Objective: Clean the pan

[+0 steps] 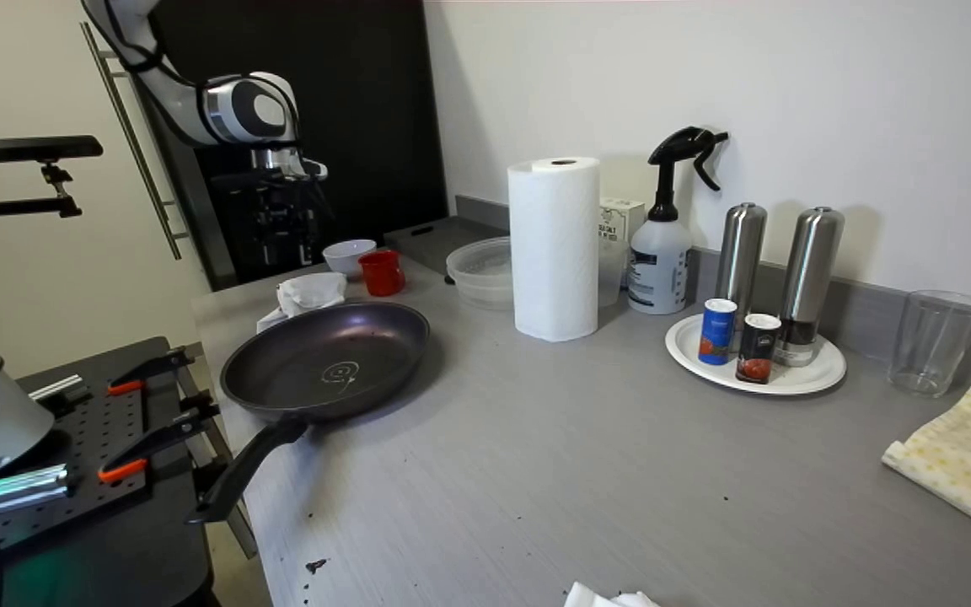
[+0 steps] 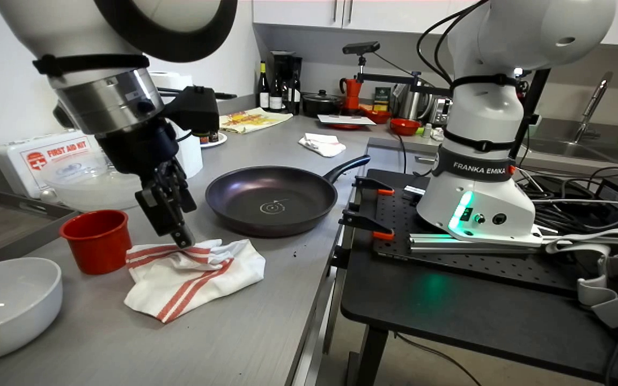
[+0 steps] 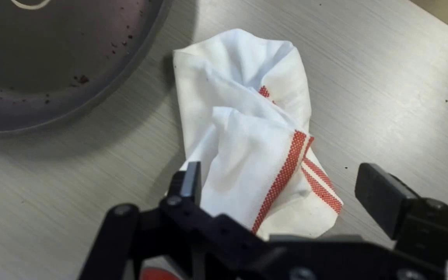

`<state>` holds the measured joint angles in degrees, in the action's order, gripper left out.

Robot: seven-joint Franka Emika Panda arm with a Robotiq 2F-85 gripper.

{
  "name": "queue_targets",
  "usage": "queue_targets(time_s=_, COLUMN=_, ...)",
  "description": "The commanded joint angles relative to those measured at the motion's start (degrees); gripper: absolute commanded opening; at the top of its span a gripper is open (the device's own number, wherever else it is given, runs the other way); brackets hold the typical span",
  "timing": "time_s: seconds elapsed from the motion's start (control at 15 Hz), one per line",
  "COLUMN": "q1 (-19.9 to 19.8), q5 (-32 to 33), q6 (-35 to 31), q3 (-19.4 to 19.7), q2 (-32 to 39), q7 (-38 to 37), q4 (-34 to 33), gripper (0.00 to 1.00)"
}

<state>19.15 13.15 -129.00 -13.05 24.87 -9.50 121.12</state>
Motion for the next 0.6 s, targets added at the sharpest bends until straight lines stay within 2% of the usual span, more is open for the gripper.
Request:
queue_targets(time_s=0.0, q1=1.0, q5=0.0, q6=-2.4, q3=1.2, q2=5.8, q7=0.4, q4=-4.3, gripper=1.00)
queue_targets(time_s=0.53, q1=0.5, q5=-0.8, q6=-11.4, q3=3.0, q2=11.8, q7=1.7, q4=-5.4, gripper=1.00)
